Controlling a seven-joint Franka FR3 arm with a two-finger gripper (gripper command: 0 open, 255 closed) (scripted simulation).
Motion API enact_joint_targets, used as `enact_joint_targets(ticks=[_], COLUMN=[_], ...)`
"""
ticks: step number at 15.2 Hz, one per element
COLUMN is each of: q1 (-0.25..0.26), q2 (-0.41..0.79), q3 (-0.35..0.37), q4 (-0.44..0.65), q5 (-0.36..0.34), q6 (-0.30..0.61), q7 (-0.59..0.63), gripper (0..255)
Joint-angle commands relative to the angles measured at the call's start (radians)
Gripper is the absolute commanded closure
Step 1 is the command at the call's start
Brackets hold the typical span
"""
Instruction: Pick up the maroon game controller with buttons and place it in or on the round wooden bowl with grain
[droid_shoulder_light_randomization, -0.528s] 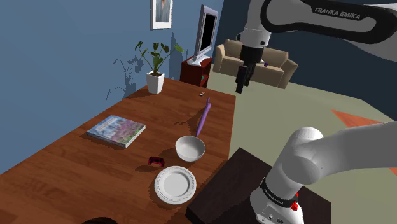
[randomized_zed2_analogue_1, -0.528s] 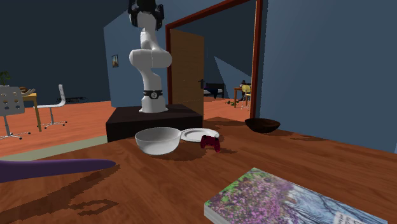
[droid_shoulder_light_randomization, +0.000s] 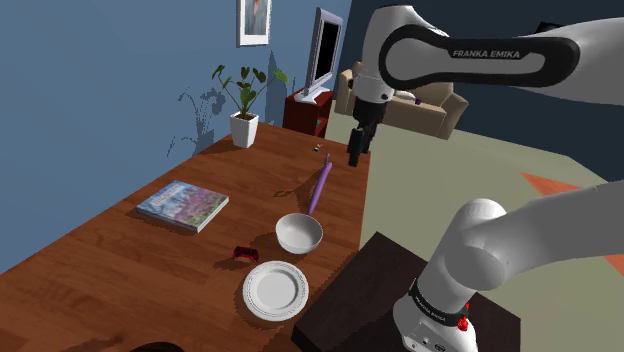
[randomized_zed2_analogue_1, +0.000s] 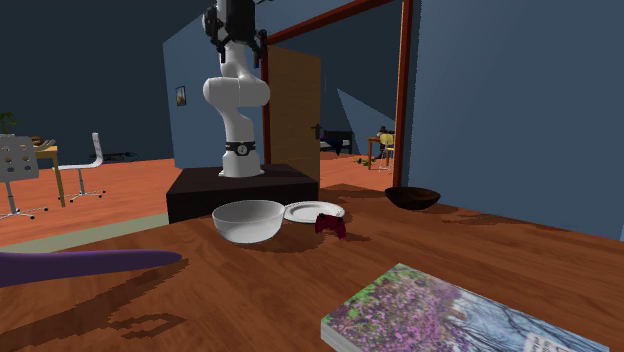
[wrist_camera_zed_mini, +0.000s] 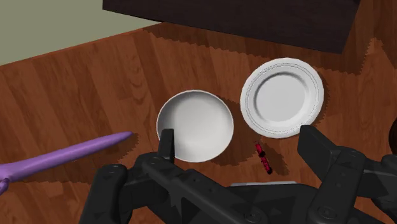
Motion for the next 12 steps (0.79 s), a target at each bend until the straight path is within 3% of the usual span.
enact_joint_targets(ticks=[1,12], q1=[0.014,0.069], q2=[0.038,0.344], q3=[0.014,0.071], q4=[-0.032,-0.116], q5=[0.009,0.022], q6=[0.077,0.49], q7=[0.009,0.035], gripper=[0,0])
